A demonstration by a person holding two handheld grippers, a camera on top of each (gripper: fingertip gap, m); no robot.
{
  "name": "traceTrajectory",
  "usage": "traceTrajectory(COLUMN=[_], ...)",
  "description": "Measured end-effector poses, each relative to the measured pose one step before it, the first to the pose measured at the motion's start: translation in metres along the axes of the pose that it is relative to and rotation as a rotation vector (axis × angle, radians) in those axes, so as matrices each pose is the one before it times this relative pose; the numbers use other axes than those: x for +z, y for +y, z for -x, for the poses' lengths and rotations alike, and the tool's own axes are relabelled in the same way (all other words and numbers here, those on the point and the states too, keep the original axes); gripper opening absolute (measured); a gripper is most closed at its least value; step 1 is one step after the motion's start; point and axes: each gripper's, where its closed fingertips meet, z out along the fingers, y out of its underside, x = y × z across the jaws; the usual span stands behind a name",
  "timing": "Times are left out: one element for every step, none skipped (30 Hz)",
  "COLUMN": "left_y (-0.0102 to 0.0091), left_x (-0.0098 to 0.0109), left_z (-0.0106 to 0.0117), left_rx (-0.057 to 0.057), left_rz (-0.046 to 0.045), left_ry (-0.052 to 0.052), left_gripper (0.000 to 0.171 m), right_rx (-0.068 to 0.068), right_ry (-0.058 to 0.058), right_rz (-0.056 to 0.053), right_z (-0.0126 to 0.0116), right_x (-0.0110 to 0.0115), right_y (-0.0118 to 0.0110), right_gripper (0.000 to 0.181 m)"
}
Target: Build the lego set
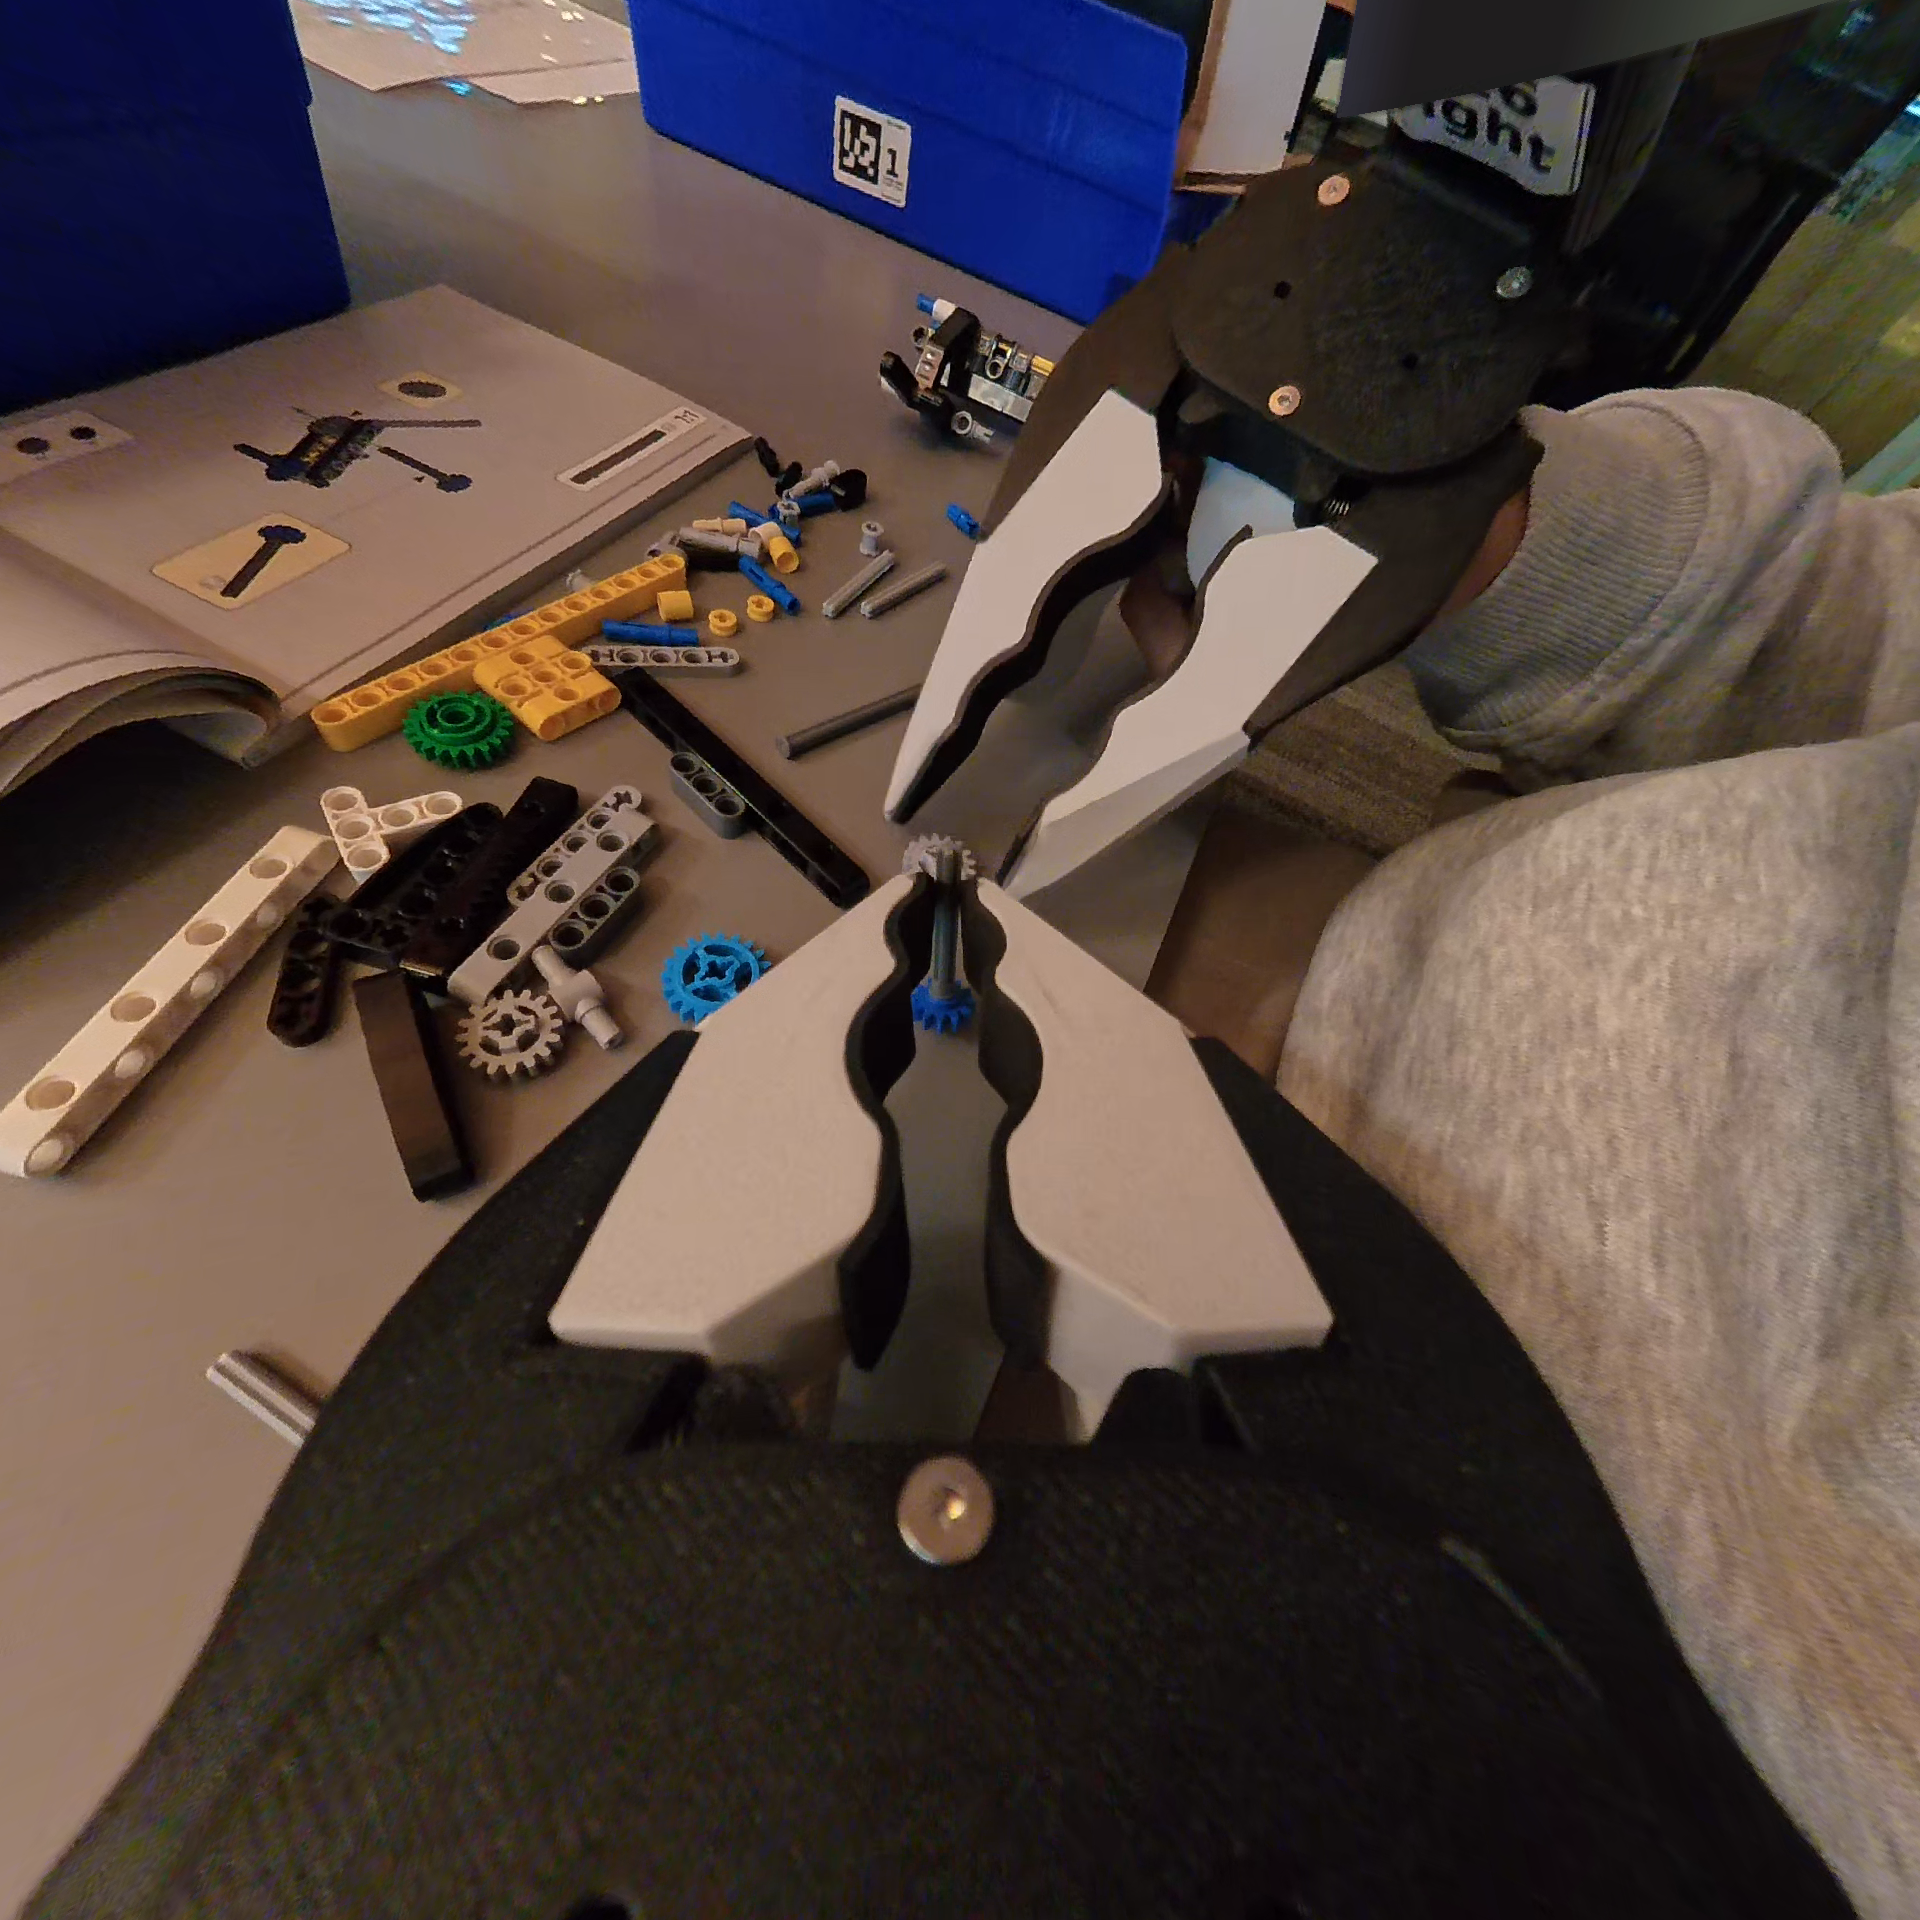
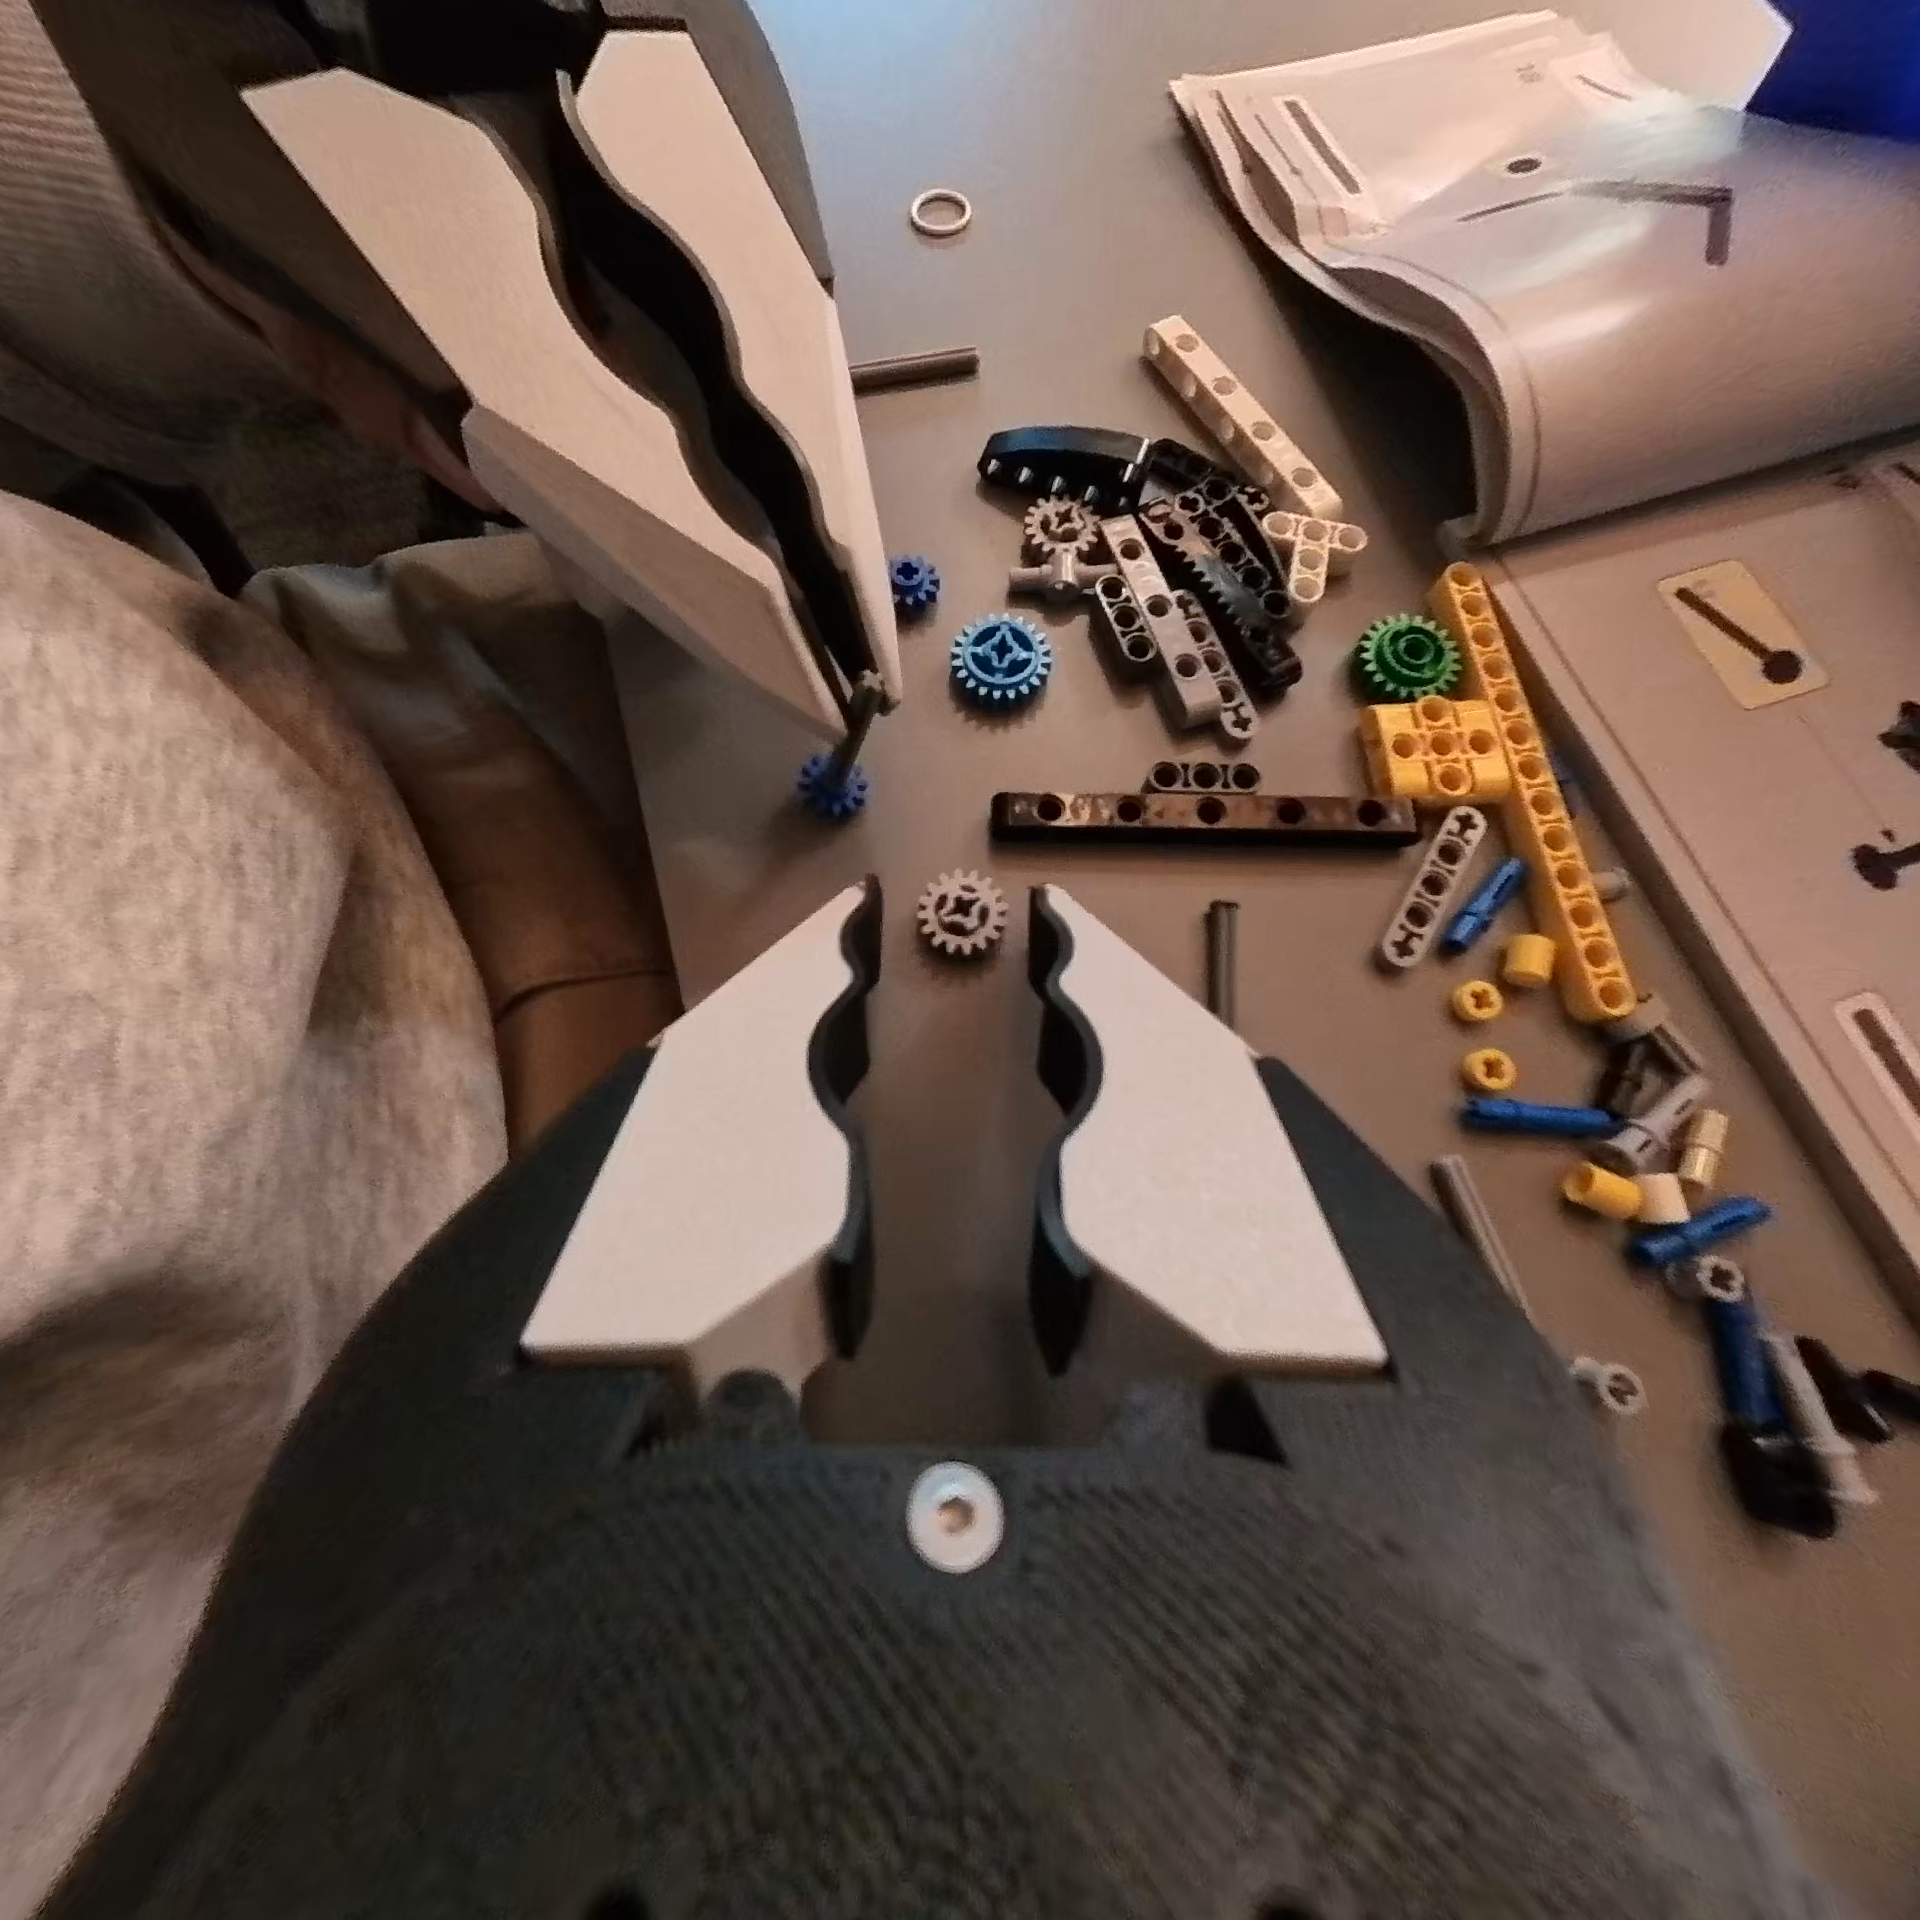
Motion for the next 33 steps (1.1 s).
traceTrajectory(left_y=[-0.00001, 0.00003, -0.00005, -0.00009, -0.00005, 0.00012, -0.00011, -0.00003, 0.00004, -0.00006, 0.00003, 0.00001, -0.00002, 0.00000, 0.00003, -0.00002, 0.00005, 0.00001, -0.00012, 0.00013, -0.00004, 0.00005, -0.00003, -0.00005, 0.00015, -0.00002, -0.00001, 0.00009, -0.00007, 0.00002, 0.00012, -0.00001, 0.00002], left_x=[-0.00004, 0.00005, 0.00004, 0.00000, -0.00002, 0.00004, -0.00003, 0.00008, -0.00002, 0.00003, -0.00002, 0.00004, -0.00003, 0.00006, -0.00003, 0.00001, 0.00001, -0.00006, 0.00004, 0.00002, -0.00004, 0.00004, -0.00003, 0.00003, 0.00001, 0.00001, -0.00004, 0.00006, 0.00000, 0.00001, 0.00007, -0.00006, 0.00005], left_z=[0.00004, 0.00005, -0.00003, 0.00018, 0.00011, 0.00001, -0.00005, 0.00006, -0.00003, 0.00005, 0.00002, -0.00005, 0.00002, -0.00004, -0.00009, 0.00003, -0.00013, 0.00001, -0.00007, -0.00006, 0.00008, -0.00007, -0.00001, 0.00005, 0.00005, -0.00005, 0.00004, 0.00003, 0.00007, 0.00001, -0.00009, 0.00000, -0.00005], left_rx=[-0.0003, -0.0005, -0.0007, -0.0004, -0.0004, -0.0011, -0.0002, 0.0001, -0.0002, 0.0001, 0.0001, 0.0002, 0.0000, -0.0001, 0.0005, 0.0005, 0.0000, 0.0003, -0.0003, -0.0001, 0.0006, -0.0006, -0.0007, 0.0002, -0.0001, -0.0002, -0.0005, -0.0008, -0.0004, -0.0005, 0.0000, 0.0002, -0.0003], left_rz=[0.00000, 0.00052, 0.00002, -0.00056, -0.00033, 0.00061, -0.00013, 0.00010, 0.00027, -0.00039, 0.00022, 0.00000, -0.00011, 0.00030, -0.00019, -0.00012, 0.00034, -0.00027, 0.00009, 0.00026, -0.00058, 0.00065, -0.00017, -0.00038, 0.00046, -0.00018, -0.00003, 0.00038, -0.00048, 0.00049, 0.00016, -0.00037, 0.00045], left_ry=[0.0002, -0.0004, 0.0007, -0.0008, -0.0003, 0.0004, 0.0001, -0.0002, 0.0001, -0.0003, -0.0001, -0.0002, 0.0005, 0.0005, 0.0000, 0.0000, 0.0003, -0.0002, 0.0004, 0.0005, -0.0005, 0.0004, 0.0004, -0.0002, -0.0003, 0.0003, 0.0001, 0.0004, -0.0001, 0.0006, 0.0001, -0.0001, 0.0004], left_gripper=[0.003, 0.004, 0.004, 0.003, 0.003, 0.004, 0.004, 0.003, 0.004, 0.003, 0.003, 0.003, 0.003, 0.003, 0.003, 0.003, 0.003, 0.003, 0.003, 0.003, 0.003, 0.003, 0.003, 0.003, 0.003, 0.004, 0.003, 0.004, 0.003, 0.003, 0.003, 0.003, 0.003], right_rx=[0.0059, 0.0075, 0.0070, 0.0038, 0.0024, 0.0028, 0.0035, 0.0046, 0.0048, 0.0034, 0.0016, -0.0002, -0.0023, -0.0042, -0.0048, -0.0031, -0.0004, 0.0000, -0.0001, 0.0005, 0.0022, 0.0031, 0.0020, 0.0010, 0.0005, 0.0002, 0.0007, 0.0002, -0.0005, 0.0011, 0.0026, 0.0021, 0.0006], right_ry=[0.0042, 0.0047, 0.0053, 0.0022, -0.0003, 0.0004, -0.0026, -0.0058, -0.0053, -0.0035, -0.0047, -0.0046, -0.0030, -0.0025, -0.0005, 0.0021, 0.0008, 0.0013, -0.0014, -0.0061, -0.0106, -0.0102, -0.0094, -0.0101, -0.0094, -0.0069, -0.0014, 0.0054, 0.0052, 0.0032, 0.0013, 0.0024, 0.0021], right_rz=[-0.0006, -0.0014, 0.0009, 0.0045, 0.0035, -0.0003, -0.0032, -0.0016, 0.0010, 0.0025, 0.0034, 0.0037, 0.0030, 0.0011, -0.0002, 0.0015, 0.0051, 0.0049, 0.0035, 0.0013, 0.0019, -0.0005, -0.0040, -0.0045, -0.0030, -0.0011, 0.0008, 0.0005, -0.0030, -0.0060, -0.0053, -0.0027, 0.0003], right_z=[-0.00097, -0.00116, -0.00131, -0.00071, -0.00027, -0.00038, 0.00004, 0.00047, 0.00039, 0.00020, 0.00050, 0.00075, 0.00070, 0.00065, 0.00037, -0.00017, -0.00008, -0.00029, 0.00004, 0.00086, 0.00135, 0.00133, 0.00131, 0.00140, 0.00135, 0.00088, -0.00006, -0.00115, -0.00107, -0.00090, -0.00063, -0.00075, -0.00047], right_x=[-0.00045, -0.00052, -0.00054, -0.00065, -0.00079, -0.00069, -0.00040, 0.00011, 0.00059, 0.00069, 0.00086, 0.00087, 0.00084, 0.00058, 0.00054, 0.00031, 0.00028, -0.00002, -0.00009, -0.00049, -0.00056, -0.00070, -0.00084, -0.00087, -0.00080, -0.00068, -0.00059, -0.00079, -0.00067, -0.00054, -0.00010, 0.00036, 0.00068], right_y=[-0.00032, -0.00059, -0.00026, 0.00026, 0.00041, -0.00011, -0.00019, 0.00015, 0.00060, 0.00091, 0.00111, 0.00101, 0.00073, 0.00041, 0.00021, 0.00039, 0.00070, 0.00080, 0.00061, 0.00026, 0.00022, -0.00025, -0.00079, -0.00081, -0.00048, -0.00018, 0.00015, 0.00014, -0.00023, -0.00073, -0.00054, -0.00005, 0.00048], right_gripper=[0.027, 0.027, 0.026, 0.026, 0.025, 0.025, 0.025, 0.025, 0.025, 0.025, 0.025, 0.025, 0.026, 0.026, 0.027, 0.027, 0.027, 0.027, 0.027, 0.025, 0.025, 0.024, 0.024, 0.023, 0.021, 0.020, 0.020, 0.020, 0.020, 0.020, 0.020, 0.020, 0.021])
